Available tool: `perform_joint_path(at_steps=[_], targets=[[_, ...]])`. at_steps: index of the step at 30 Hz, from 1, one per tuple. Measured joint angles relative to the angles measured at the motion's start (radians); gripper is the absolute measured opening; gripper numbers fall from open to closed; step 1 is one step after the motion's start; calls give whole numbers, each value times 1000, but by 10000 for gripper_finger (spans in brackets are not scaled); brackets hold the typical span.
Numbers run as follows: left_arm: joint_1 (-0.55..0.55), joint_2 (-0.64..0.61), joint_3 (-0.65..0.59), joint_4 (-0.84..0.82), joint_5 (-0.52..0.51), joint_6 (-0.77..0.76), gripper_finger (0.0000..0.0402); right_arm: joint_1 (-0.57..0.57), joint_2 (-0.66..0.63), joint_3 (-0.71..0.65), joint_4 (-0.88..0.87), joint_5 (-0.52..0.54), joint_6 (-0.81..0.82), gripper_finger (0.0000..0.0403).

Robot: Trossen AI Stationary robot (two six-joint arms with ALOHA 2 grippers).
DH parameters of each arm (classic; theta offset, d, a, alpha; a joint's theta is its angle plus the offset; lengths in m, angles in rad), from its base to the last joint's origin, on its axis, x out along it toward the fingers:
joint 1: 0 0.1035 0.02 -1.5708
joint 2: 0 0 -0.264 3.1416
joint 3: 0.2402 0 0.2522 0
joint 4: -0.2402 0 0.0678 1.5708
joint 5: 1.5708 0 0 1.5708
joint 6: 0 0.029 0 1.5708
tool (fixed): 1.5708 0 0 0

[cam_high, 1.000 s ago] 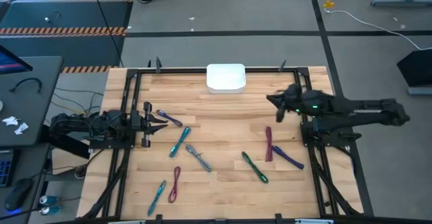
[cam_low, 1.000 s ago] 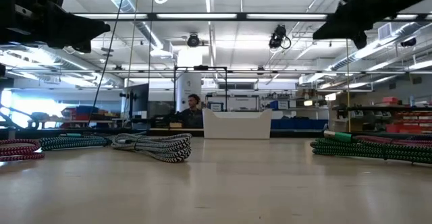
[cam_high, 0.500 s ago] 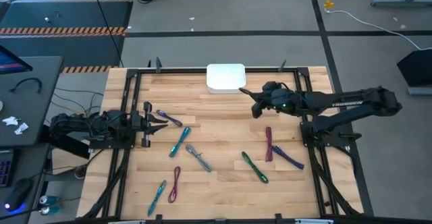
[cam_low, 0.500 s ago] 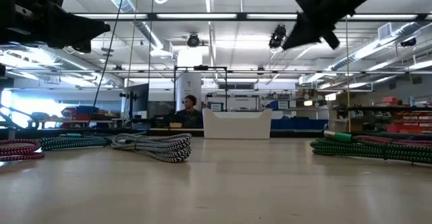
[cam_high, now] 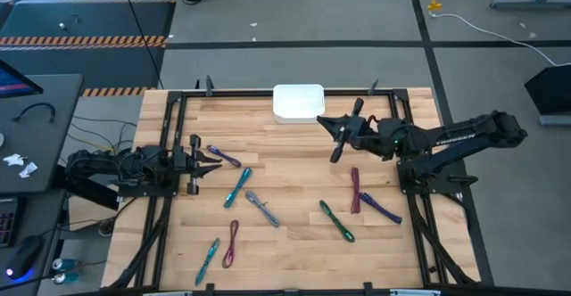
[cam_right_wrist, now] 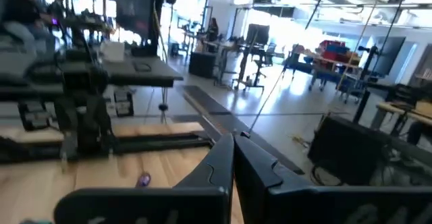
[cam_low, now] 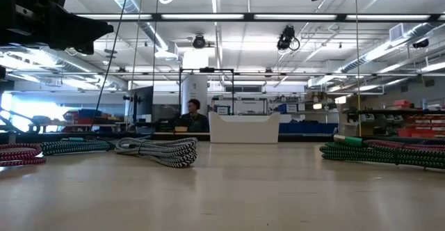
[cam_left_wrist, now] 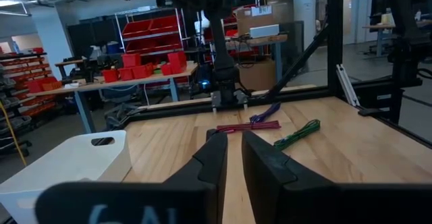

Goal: Pick and place USB-C Cables
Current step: Put the right pink charger cable into the white bin

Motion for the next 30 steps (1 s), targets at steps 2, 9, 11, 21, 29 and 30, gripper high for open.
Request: perform_joint_path(at_steps=[2,9,11,21,29,30], targets=[[0,0,0,0,0,0,51,2,13,0,-44,26,46,19],[0,0,0,0,0,0,59,11,108,-2,-105,20,83,19],[0,0,0,0,0,0,59,20,128,-2,-107,21,42,19],[0,0,0,0,0,0,52,54,139,-2,40,15,105,19],[0,0,0,1,0,0,59,54,147,-2,123,12,100,19],[0,0,0,1,0,0,58,54,147,-2,130,12,100,19]])
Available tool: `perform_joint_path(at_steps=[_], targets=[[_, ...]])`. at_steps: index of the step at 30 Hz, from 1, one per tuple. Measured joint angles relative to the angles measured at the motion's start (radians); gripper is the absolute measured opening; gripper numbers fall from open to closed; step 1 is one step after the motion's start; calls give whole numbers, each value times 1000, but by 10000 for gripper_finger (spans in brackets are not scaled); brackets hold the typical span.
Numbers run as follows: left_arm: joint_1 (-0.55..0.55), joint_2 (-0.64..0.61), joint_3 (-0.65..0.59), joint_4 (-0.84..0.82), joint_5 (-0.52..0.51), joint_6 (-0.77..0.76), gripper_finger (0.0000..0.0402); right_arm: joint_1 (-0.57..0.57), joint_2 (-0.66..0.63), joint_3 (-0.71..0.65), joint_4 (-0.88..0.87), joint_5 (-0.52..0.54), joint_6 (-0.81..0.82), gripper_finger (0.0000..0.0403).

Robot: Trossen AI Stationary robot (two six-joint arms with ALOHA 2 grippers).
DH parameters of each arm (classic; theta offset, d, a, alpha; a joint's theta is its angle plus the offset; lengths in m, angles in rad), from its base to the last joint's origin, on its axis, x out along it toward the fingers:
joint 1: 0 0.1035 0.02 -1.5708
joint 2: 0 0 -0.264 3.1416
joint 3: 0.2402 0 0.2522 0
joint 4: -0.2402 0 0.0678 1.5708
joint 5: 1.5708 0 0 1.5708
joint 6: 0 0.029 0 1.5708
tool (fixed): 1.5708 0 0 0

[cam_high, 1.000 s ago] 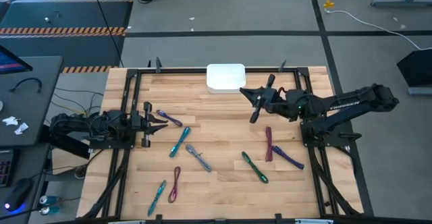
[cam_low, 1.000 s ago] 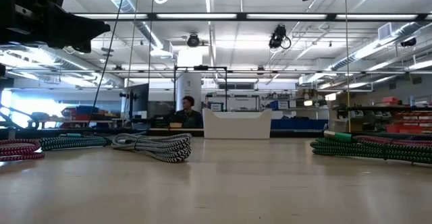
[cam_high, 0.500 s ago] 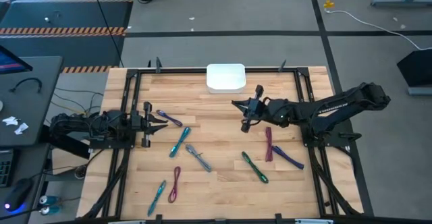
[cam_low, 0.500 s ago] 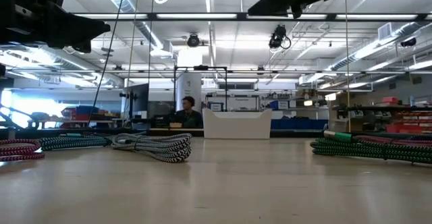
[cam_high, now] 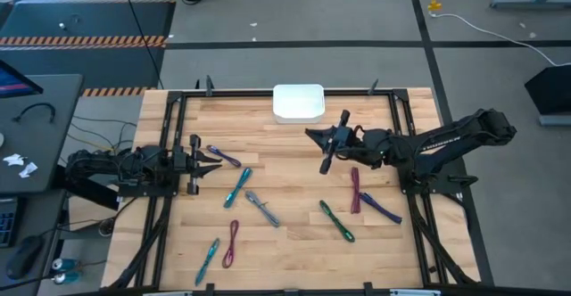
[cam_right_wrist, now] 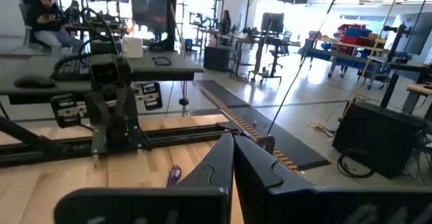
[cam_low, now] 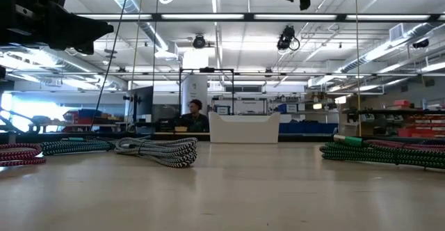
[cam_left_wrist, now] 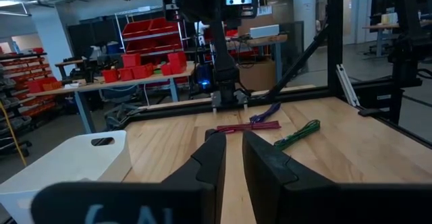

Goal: Pick and place USB-C Cables
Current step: Put the right pink charger cable into the white bin

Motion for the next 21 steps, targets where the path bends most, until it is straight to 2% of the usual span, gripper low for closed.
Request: perform_joint_path(at_steps=[8,15,21], targets=[[0,0,0,0,0,0,51,14,6,-30,73,8,-25,19],[0,0,0,0,0,0,59,25,13,-84,282,8,-22,19],[0,0,0,-1,0,0,53,25,8,-81,312,8,-22,19]])
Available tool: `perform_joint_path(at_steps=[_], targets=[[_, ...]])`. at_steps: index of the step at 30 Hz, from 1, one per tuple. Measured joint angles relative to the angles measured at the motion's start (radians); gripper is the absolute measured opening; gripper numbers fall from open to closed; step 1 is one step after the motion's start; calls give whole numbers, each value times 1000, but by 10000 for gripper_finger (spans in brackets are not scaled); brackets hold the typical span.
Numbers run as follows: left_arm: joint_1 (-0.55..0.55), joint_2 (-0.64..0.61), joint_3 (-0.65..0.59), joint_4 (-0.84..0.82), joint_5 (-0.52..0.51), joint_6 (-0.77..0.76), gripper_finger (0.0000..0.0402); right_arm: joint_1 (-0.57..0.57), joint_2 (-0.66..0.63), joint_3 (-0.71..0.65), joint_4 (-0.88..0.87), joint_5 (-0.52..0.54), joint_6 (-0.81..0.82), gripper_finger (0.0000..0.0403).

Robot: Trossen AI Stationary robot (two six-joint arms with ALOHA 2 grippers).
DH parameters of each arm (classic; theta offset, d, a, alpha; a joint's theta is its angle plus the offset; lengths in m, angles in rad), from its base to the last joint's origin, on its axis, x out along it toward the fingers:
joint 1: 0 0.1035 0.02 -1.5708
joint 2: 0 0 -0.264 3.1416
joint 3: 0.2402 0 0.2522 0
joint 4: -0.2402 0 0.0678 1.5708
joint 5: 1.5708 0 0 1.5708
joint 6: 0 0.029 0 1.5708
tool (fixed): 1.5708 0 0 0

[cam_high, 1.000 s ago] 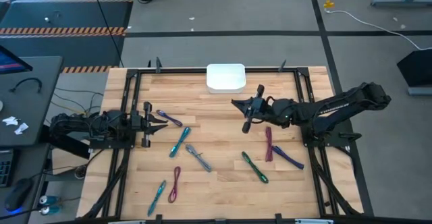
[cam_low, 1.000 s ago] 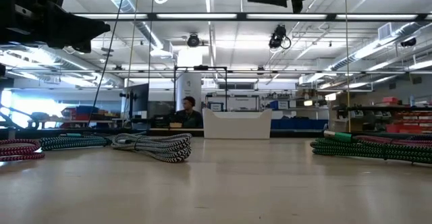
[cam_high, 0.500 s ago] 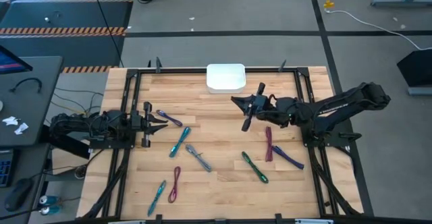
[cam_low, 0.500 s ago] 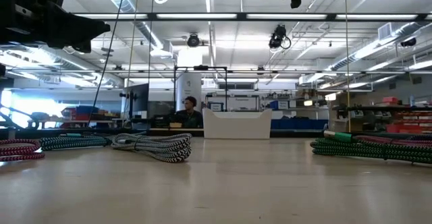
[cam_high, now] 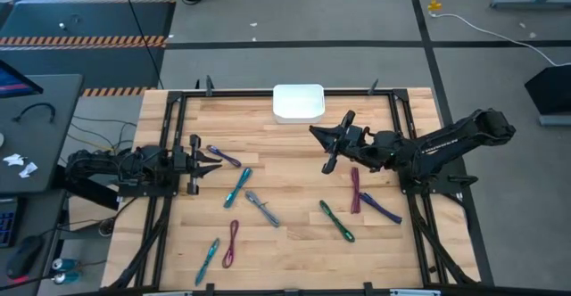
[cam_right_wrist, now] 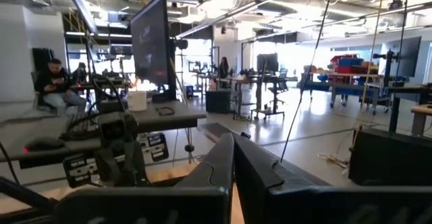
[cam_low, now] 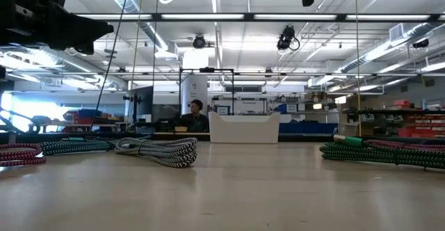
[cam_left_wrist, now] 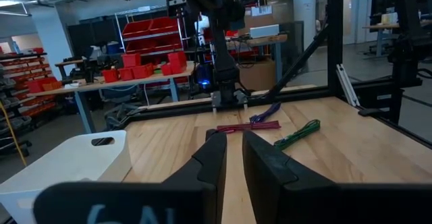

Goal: Pick and place USB-C Cables
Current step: Put the right pink charger cable into the white bin

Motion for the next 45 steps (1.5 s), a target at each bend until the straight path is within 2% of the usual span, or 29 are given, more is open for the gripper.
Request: perform_joint_path(at_steps=[10,13,15,18,22,25,28,30,33,39,45], targets=[[0,0,0,0,0,0,58,0,4,0,11,-11,0,19],[0,0,0,0,0,0,59,0,2,2,-20,-97,1,19],[0,0,0,0,0,0,57,4,2,2,-103,-164,24,19],[0,0,0,0,0,0,53,26,-7,19,-377,-148,135,19],[0,0,0,1,0,0,51,46,-12,117,-973,-60,446,19],[0,0,0,0,0,0,54,39,1,170,-1320,-161,712,19],[0,0,0,1,0,0,58,35,2,173,-1558,-292,929,21],[0,0,0,1,0,0,59,35,2,165,-1676,-331,1014,30],[0,0,0,0,0,0,57,34,2,132,-1752,-379,1112,61],[0,0,0,0,0,0,51,23,9,49,-1667,-468,1235,169],[0,0,0,0,0,0,57,17,10,-9,-1621,-459,1373,269]])
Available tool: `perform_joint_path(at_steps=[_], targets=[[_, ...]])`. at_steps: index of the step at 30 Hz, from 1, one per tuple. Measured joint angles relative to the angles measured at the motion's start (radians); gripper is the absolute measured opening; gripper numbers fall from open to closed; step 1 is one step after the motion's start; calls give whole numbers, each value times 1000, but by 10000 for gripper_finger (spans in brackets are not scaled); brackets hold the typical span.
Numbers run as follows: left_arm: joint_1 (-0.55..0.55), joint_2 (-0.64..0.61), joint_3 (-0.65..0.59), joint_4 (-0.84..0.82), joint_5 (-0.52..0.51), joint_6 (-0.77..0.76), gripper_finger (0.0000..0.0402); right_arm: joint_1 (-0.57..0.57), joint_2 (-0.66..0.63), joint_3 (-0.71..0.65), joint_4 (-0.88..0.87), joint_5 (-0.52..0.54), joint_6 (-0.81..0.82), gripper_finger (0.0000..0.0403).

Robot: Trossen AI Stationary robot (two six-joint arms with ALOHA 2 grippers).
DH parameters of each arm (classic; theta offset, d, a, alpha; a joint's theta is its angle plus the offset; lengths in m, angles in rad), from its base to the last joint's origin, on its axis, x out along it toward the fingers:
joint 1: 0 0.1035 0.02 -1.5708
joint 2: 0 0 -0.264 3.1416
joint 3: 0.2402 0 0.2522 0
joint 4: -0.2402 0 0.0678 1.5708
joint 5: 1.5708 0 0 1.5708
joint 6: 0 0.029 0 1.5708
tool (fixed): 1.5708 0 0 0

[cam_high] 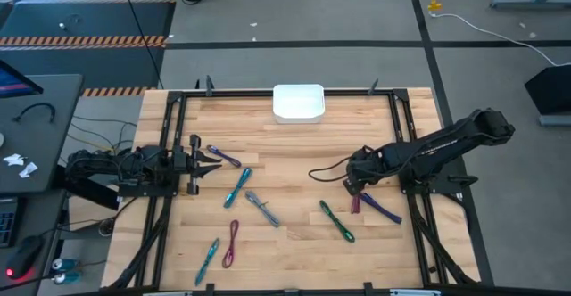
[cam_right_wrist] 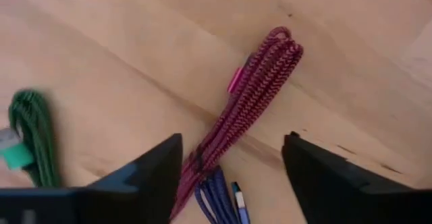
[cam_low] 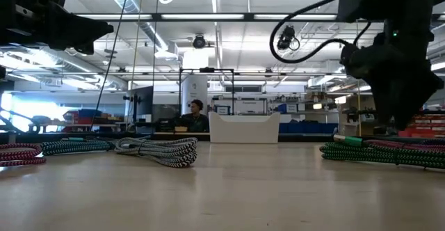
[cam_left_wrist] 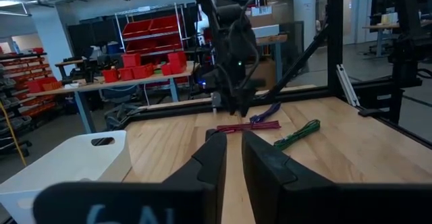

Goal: Pick and place USB-C Cables
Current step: Put the right pink charger cable into the white bin

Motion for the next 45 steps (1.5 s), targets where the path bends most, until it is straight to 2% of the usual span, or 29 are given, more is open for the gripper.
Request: perform_joint_path(at_steps=[3,6,11,17,22,28,31,37,40,43,45], targets=[[0,0,0,0,0,0,59,-12,9,-24,28,35,58,292],[0,0,0,0,0,0,56,-28,20,-51,75,65,84,296],[0,0,0,1,0,0,51,-49,67,-79,173,39,84,278],[0,0,0,0,0,0,56,-50,160,-74,183,40,44,245],[0,0,0,0,0,0,59,-49,184,-74,186,77,0,187],[0,0,0,0,0,0,51,-52,151,-81,293,128,-111,68],[0,0,0,0,0,0,51,-66,121,-86,423,144,-253,19],[0,0,0,0,0,0,58,-146,92,-82,1014,135,-732,37],[0,0,0,0,0,0,58,-227,98,-79,1315,67,-1004,35],[0,0,0,0,0,0,55,-336,108,-72,1452,-5,-1222,20],[0,0,0,0,0,0,52,-416,117,-47,1447,-16,-1328,17]])
